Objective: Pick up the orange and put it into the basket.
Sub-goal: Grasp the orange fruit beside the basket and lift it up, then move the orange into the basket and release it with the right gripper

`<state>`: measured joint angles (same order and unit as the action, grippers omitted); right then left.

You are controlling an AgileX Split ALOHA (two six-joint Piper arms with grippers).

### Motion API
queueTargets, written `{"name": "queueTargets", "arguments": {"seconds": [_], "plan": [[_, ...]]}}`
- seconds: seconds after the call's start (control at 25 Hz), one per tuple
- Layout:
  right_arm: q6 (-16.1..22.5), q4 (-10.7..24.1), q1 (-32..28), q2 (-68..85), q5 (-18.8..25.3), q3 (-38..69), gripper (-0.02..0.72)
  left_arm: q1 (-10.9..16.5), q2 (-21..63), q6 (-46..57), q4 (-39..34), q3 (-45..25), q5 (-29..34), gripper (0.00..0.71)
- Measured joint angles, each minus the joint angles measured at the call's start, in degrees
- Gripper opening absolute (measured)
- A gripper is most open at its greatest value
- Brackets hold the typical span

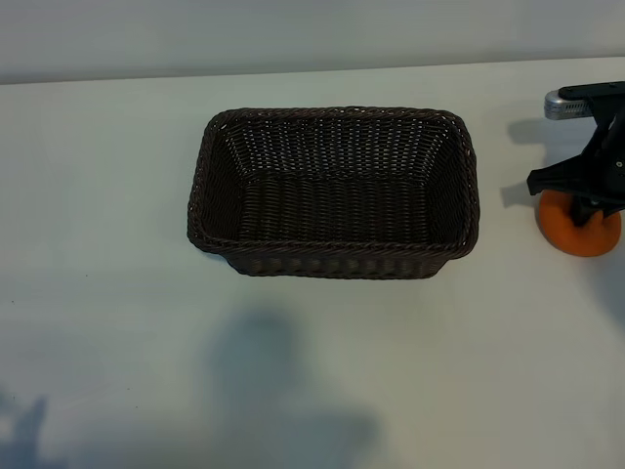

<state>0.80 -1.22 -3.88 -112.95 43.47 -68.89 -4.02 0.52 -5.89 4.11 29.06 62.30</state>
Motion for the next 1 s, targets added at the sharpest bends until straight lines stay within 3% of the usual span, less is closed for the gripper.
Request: {"name": "queueTargets", "arguments": {"seconds": [0.2,0.56,1.0], "plan": [[0.0,0.0,0.0,0.0,1.7,-1.3,0.093,0.0,0.0,0.0,0.0,0.0,0.0,0.596],[-0.2,0.0,0.0,-0.7,16.4,-13.7,0.075,0.0,0.0,0.0,0.0,0.0,0.0,0.595],[-0.8,-1.4,0.5,8.4,20.9,-15.1,0.072,0.0,0.0,-0.1,0.0,0.0,0.0,0.594]]}}
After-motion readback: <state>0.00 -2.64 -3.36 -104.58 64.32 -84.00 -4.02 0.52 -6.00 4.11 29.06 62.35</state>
